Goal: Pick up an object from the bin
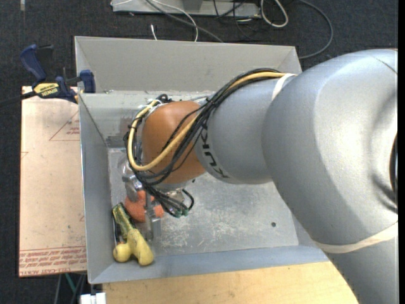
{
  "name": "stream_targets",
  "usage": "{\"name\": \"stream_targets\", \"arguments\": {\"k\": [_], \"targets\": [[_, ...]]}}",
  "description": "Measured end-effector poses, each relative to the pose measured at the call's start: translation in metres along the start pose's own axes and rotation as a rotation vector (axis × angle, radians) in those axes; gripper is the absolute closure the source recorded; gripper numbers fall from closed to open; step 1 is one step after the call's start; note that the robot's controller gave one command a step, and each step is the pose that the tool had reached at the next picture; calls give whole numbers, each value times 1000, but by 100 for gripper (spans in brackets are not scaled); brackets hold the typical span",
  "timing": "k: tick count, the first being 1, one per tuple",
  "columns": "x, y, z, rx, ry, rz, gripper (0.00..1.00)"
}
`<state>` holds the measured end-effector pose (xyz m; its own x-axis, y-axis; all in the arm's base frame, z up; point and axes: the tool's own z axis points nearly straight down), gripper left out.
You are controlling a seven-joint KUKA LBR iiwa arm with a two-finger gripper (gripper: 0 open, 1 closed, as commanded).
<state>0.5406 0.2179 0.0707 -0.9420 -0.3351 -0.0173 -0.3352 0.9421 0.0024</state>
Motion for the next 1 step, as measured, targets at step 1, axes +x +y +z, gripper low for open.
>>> {"name": "stream_targets", "arguments": {"k": [1], "targets": [[8, 3, -5, 1, -2, 48, 100]]}}
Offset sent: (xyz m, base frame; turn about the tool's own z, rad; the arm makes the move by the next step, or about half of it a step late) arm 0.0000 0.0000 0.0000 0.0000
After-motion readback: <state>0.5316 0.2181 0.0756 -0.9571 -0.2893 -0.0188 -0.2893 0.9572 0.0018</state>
